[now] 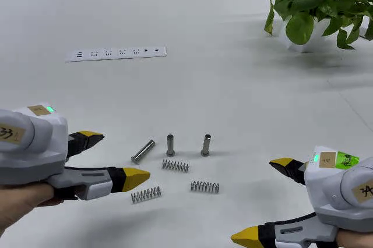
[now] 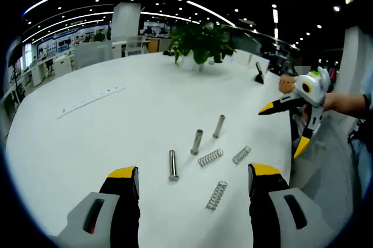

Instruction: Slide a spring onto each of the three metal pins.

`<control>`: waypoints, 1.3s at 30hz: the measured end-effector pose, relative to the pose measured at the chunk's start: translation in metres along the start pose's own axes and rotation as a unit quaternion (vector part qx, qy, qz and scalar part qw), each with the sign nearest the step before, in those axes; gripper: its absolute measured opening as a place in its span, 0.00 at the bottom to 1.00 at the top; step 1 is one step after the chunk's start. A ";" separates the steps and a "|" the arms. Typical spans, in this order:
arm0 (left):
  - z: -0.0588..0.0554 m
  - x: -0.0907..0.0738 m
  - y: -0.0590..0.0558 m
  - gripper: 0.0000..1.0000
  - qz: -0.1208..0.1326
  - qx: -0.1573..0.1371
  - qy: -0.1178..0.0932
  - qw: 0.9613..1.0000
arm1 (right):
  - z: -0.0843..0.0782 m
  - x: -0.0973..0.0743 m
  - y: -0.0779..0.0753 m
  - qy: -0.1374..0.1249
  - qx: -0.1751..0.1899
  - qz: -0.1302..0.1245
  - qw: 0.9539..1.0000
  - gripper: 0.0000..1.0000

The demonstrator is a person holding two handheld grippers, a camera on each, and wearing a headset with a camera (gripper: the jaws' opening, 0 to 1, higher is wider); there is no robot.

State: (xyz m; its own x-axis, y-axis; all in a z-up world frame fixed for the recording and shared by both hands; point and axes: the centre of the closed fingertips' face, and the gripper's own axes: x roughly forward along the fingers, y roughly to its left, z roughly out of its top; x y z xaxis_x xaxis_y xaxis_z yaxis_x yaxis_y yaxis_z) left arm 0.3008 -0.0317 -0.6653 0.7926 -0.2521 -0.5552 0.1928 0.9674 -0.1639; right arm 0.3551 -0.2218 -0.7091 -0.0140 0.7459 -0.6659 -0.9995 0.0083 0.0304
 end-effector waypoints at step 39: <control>-0.011 0.075 0.049 0.26 -0.010 0.020 0.148 0.989 | -0.011 -0.002 0.003 0.003 0.025 -0.003 1.000 0.95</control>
State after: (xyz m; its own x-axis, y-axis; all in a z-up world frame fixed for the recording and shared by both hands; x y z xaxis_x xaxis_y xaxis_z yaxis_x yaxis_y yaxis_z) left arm 0.3631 -0.0038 -0.7240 0.5848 -0.2611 -0.7680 0.2345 0.9608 -0.1481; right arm 0.3521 -0.2304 -0.7154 -0.0087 0.7414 -0.6711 -0.9969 0.0459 0.0636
